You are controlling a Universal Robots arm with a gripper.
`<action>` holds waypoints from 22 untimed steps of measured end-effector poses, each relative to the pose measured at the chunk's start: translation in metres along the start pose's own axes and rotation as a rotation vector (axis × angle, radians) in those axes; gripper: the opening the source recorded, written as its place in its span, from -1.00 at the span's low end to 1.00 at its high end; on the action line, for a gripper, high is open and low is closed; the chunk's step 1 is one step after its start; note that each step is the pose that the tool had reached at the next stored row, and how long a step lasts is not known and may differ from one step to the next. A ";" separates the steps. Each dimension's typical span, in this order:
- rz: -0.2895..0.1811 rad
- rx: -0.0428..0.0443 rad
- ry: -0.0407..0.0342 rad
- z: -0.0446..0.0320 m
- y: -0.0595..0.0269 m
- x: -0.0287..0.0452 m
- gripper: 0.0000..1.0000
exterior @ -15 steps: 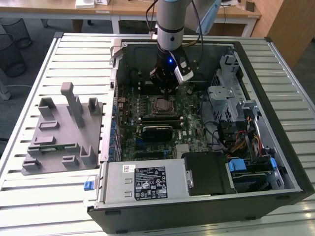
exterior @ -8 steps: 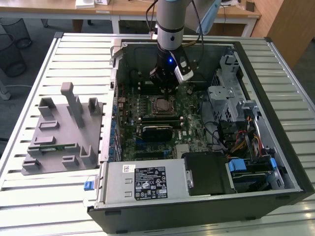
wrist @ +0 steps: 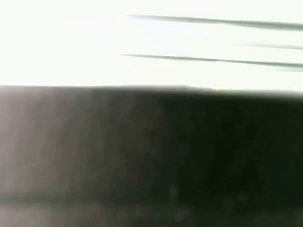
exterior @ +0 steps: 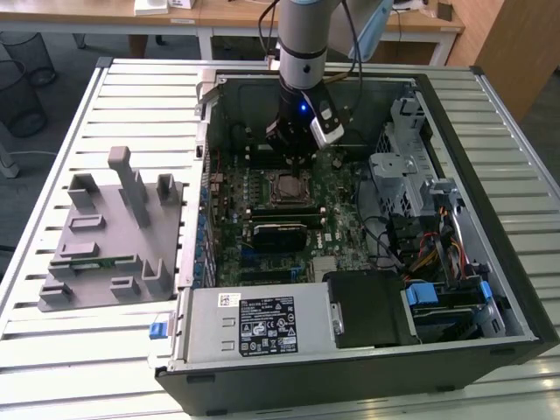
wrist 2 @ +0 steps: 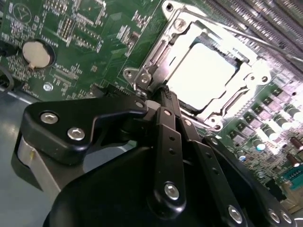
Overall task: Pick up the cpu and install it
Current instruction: 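Install the first cpu locking lever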
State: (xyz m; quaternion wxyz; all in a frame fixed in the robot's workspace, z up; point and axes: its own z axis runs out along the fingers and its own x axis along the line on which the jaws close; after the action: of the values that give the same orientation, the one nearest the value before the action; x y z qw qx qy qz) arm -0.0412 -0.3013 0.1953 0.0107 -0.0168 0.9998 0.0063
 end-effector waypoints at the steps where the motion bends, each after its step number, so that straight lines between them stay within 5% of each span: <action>1: -0.002 -0.0050 -0.0003 0.0001 0.0004 -0.0002 -0.79; 10: -0.018 -0.0430 -0.0030 -0.0018 0.0015 -0.0012 -0.79; 18: -0.022 -0.0433 -0.0020 -0.0156 0.0015 -0.0014 -0.79; 22: -0.022 -0.0433 -0.0021 -0.0159 0.0015 -0.0014 -0.79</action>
State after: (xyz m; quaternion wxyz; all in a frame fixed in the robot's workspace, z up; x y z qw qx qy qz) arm -0.0401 -0.2999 0.2113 0.0114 -0.0278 0.9992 0.0279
